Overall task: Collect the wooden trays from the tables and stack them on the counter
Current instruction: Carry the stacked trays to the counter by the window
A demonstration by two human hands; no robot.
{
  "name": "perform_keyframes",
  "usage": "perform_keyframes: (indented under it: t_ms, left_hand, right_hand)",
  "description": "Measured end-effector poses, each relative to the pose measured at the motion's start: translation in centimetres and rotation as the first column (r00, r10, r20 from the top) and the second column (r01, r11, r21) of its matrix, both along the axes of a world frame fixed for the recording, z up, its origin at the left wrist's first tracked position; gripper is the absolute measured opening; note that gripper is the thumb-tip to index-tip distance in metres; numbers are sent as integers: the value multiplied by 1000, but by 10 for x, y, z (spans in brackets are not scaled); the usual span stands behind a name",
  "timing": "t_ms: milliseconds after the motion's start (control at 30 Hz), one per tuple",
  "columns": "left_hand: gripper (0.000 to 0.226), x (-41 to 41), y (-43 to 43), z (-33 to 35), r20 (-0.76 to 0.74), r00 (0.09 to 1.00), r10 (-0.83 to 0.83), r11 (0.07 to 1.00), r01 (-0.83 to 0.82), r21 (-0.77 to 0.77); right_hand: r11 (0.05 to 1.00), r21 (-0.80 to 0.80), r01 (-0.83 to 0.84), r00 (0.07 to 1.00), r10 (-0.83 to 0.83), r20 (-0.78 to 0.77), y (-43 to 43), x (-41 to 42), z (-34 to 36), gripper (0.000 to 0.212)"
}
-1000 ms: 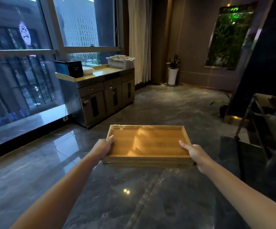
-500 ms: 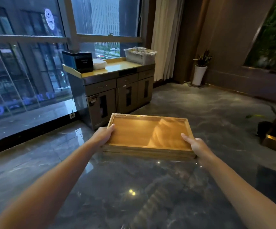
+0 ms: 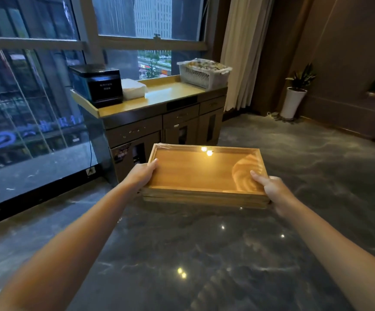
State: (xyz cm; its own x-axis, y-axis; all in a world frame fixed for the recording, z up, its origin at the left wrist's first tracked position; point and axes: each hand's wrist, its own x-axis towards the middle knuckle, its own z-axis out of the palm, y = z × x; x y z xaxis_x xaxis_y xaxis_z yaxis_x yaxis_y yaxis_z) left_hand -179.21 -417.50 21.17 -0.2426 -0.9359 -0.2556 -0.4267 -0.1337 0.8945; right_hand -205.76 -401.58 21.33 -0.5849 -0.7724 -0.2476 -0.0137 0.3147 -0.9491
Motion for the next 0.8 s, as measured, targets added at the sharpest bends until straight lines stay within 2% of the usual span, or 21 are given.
perform_keyframes:
  t_ms: [167, 267, 467, 633, 800]
  left_hand:
    - [51, -49, -117, -22, -31, 998, 55, 998, -55, 11]
    - [49, -87, -194, -33, -21, 997, 80, 997, -80, 5]
    - [45, -168, -352, -22, 13, 988, 157, 988, -157, -5]
    - [47, -211, -474, -11, 31, 983, 178, 984, -178, -9]
    - [48, -253, -597, -32, 84, 977, 197, 980, -199, 18]
  right_hand:
    - [999, 0, -53, 998, 53, 44, -131, -52, -32, 37]
    - [997, 28, -74, 996, 72, 52, -217, -95, -47, 42]
    - [990, 44, -137, 990, 135, 48, -397, -182, -41, 52]
    - [981, 27, -190, 979, 188, 82, -527, -229, -32, 49]
    - [973, 32, -227, 971, 224, 77, -653, -271, -54, 50]
